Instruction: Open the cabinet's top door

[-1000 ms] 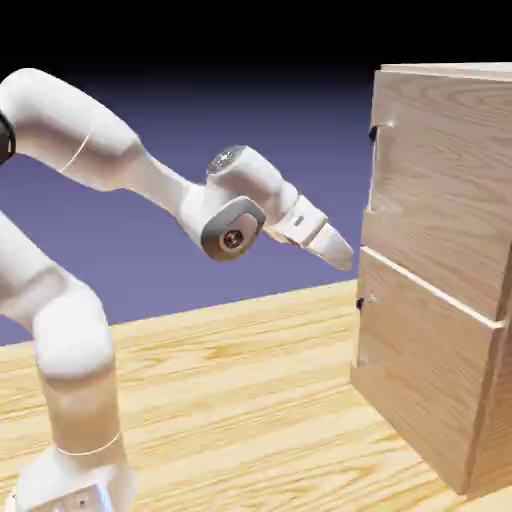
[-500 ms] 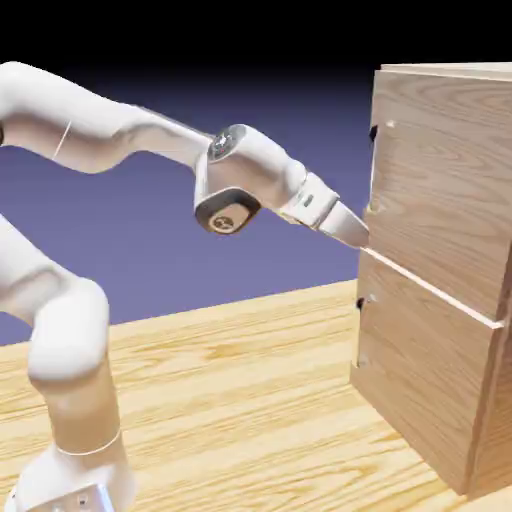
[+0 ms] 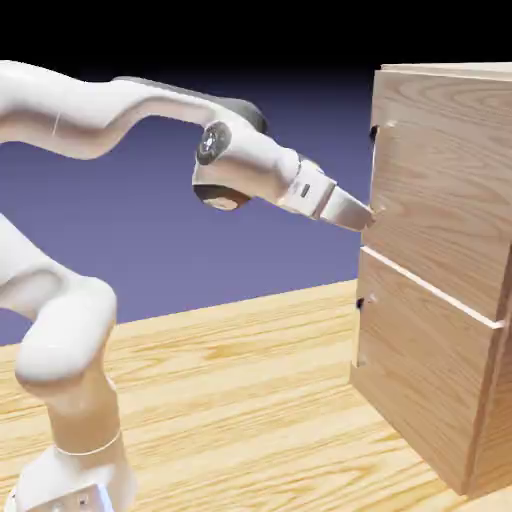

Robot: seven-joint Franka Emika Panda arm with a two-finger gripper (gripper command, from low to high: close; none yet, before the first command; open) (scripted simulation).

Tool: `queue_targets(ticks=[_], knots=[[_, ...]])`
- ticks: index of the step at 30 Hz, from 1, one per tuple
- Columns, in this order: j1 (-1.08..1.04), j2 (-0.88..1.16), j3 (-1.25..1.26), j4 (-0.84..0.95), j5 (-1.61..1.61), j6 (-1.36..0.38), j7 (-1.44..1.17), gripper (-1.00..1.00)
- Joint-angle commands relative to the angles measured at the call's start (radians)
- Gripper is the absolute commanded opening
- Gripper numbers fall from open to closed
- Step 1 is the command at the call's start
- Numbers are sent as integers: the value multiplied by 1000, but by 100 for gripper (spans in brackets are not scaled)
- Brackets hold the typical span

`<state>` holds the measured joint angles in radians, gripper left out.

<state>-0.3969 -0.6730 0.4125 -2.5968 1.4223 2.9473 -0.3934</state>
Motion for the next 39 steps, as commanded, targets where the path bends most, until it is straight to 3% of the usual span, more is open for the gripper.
queue_targets(ticks=[1, 33, 39], knots=[[-13, -3, 13, 7, 44, -3, -35, 100], [-411, -104, 415, 214, 1430, -90, -1140, 100], [-585, 8, 547, 350, 1475, -110, -1198, 100]])
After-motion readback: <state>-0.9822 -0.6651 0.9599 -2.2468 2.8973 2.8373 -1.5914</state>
